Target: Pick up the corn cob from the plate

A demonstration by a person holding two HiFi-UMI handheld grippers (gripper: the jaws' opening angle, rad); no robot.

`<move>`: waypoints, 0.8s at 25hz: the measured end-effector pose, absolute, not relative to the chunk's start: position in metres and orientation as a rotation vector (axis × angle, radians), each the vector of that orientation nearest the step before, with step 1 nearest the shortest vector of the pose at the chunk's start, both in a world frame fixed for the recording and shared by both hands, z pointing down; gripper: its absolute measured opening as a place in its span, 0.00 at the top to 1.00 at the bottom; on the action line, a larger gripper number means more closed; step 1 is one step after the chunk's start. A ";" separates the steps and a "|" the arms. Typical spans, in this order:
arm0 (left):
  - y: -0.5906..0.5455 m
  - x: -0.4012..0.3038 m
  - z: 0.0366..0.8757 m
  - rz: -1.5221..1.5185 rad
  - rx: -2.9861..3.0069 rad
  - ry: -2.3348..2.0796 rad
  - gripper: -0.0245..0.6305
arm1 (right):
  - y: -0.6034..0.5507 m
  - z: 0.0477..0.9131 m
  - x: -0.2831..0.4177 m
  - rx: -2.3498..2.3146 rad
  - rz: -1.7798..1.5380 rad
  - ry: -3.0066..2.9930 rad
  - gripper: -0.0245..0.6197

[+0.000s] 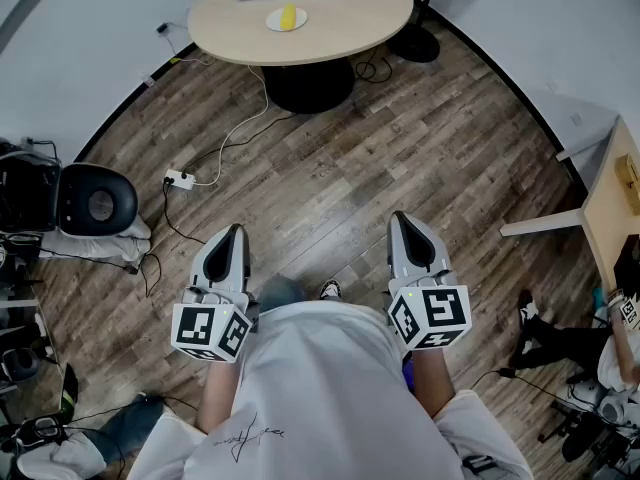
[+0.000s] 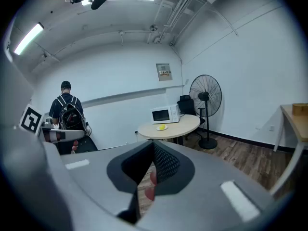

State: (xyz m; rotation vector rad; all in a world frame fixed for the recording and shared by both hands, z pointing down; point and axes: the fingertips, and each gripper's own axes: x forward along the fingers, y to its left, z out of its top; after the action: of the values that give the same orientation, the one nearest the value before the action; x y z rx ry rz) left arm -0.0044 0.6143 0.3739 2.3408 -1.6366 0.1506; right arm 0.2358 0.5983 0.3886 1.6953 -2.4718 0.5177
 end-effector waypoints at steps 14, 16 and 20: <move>0.604 0.008 0.391 0.189 2.315 -1.587 0.96 | 0.592 0.406 0.232 1.644 0.681 -2.504 0.94; 0.593 0.005 0.397 0.207 2.306 -1.596 0.96 | 0.582 0.408 0.229 1.640 0.691 -2.499 0.94; 0.564 0.000 0.403 0.223 2.304 -1.592 0.96 | 0.557 0.408 0.221 1.644 0.699 -2.485 0.94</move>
State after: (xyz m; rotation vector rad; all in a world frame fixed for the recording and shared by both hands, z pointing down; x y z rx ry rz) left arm 0.0001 0.5645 0.4032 2.3044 -1.5915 0.2233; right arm 0.2213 0.5574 0.4085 1.6435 -2.4849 0.6993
